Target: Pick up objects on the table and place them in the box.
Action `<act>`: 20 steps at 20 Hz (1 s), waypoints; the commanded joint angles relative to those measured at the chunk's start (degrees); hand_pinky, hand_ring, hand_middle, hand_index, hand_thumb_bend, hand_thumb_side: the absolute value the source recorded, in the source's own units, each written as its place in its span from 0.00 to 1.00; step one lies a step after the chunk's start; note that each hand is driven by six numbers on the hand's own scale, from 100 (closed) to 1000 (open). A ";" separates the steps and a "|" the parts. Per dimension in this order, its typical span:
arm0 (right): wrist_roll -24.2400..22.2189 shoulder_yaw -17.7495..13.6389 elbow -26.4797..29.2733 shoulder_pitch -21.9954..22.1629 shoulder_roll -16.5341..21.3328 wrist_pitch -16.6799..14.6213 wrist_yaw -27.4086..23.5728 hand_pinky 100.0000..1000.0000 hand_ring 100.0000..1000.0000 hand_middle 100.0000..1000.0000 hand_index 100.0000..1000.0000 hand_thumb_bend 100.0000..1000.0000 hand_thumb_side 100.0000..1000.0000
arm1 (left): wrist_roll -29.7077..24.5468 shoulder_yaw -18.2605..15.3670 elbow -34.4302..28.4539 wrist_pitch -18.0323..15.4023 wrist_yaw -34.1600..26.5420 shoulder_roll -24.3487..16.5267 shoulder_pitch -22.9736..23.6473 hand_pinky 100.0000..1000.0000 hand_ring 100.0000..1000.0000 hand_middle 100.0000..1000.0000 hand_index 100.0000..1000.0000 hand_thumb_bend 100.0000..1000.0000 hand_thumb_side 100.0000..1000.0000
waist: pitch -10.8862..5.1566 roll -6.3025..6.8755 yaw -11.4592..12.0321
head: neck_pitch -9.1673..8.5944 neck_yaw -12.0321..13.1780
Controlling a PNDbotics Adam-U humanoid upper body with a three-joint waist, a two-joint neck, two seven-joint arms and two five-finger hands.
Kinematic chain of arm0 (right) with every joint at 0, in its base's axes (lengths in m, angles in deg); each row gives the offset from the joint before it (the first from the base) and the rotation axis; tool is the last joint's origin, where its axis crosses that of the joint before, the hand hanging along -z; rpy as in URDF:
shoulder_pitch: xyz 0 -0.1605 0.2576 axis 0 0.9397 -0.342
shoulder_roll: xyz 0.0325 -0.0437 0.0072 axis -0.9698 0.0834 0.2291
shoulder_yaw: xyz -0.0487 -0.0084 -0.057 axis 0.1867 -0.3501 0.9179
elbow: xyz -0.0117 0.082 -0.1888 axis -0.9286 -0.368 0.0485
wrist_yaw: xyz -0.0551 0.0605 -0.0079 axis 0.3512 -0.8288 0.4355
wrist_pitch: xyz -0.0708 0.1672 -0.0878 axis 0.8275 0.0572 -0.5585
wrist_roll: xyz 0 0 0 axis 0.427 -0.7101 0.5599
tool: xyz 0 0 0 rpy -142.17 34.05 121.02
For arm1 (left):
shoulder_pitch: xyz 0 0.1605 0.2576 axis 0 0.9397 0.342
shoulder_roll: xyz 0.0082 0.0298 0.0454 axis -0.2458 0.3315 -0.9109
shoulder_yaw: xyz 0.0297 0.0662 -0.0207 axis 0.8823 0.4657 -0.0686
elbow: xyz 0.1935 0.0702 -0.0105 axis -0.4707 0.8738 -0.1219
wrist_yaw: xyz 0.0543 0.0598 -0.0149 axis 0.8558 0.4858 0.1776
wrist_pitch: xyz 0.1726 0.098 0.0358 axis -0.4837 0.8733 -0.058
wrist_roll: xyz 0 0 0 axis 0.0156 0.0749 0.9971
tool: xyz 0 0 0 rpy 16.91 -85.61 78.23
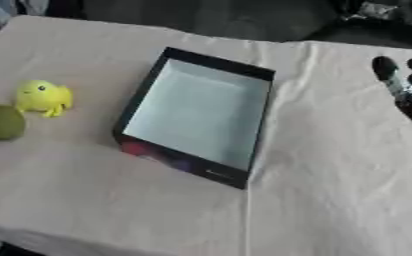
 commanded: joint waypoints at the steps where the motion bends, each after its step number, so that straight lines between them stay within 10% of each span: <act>1: -0.32 -0.43 0.85 -0.29 1.62 -0.12 0.20 0.93 0.86 0.90 0.84 0.70 0.24 | 1.92 -0.95 -5.31 0.32 -0.21 -2.56 -3.01 0.66 0.57 0.56 0.40 0.14 0.00 | -0.59 0.17 0.02 | -0.04 -0.93; 10: -0.57 -0.16 1.47 -0.93 2.34 0.04 -0.09 0.93 0.86 0.90 0.84 0.70 0.25 | -4.99 6.49 -8.15 -1.55 -8.32 -1.04 -23.40 0.66 0.57 0.56 0.40 0.13 0.00 | -1.41 0.39 -0.45 | -0.04 -3.04; 20: -0.31 -0.18 1.53 -1.58 1.99 0.01 -0.52 0.93 0.86 0.90 0.84 0.70 0.26 | -14.17 14.05 2.74 -5.22 -6.21 14.61 -39.42 0.67 0.57 0.56 0.41 0.13 0.00 | -1.32 0.30 -0.96 | -0.04 -4.77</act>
